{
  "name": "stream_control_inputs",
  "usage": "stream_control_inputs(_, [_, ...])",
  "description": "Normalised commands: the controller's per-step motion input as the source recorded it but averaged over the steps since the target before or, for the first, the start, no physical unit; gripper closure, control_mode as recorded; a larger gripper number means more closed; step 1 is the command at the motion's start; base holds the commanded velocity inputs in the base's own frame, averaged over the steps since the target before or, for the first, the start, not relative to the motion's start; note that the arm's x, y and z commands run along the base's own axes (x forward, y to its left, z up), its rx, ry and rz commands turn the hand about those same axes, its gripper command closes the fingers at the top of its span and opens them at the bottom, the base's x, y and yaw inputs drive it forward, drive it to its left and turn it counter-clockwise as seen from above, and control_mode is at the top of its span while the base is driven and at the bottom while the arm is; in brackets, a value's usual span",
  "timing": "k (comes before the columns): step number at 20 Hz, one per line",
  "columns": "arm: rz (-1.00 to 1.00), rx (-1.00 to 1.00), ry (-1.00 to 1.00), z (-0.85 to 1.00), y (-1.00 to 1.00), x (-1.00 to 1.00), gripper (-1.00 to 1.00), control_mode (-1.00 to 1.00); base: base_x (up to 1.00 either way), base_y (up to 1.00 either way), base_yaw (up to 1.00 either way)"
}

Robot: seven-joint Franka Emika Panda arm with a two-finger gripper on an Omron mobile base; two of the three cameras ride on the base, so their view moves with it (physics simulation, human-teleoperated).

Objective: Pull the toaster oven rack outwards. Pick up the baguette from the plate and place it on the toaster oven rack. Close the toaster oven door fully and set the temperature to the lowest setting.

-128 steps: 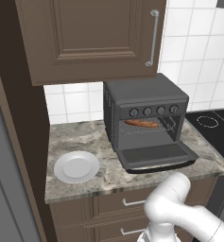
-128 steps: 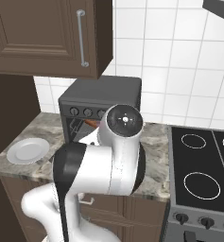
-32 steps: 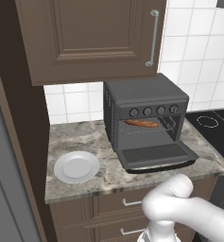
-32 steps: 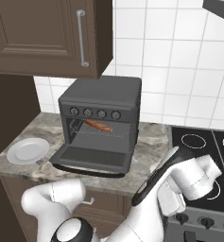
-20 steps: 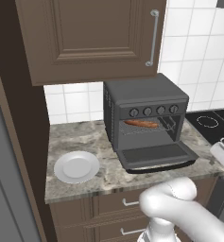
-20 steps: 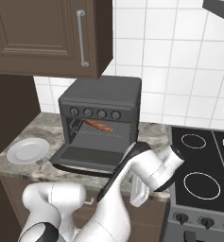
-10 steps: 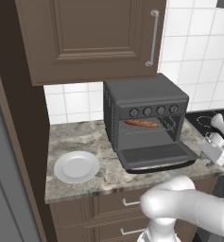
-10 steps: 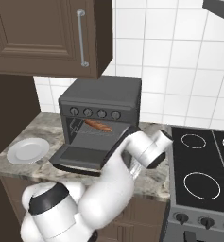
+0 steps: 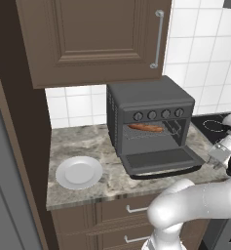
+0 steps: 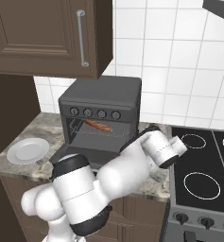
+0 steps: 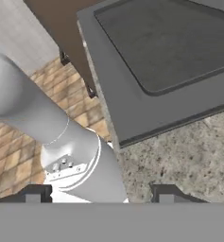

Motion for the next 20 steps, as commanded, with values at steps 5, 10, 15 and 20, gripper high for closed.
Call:
stream_control_inputs(5, [-0.02,0.42,-0.15,-0.19,-0.41,0.0,-1.0,-1.0,0.0,0.0,0.0])
stream_control_inputs(10, [-0.02,0.25,-0.09,-0.08,0.0,0.0,-1.0,-1.0,0.0,0.0,0.0])
stream_control_inputs(15, [-0.02,0.32,-0.16,-0.12,0.0,-0.01,-1.0,-1.0,0.0,0.0,0.0])
stream_control_inputs(20, [-0.02,0.32,-0.31,0.0,0.2,-0.31,-1.0,-1.0,0.0,0.0,0.0])
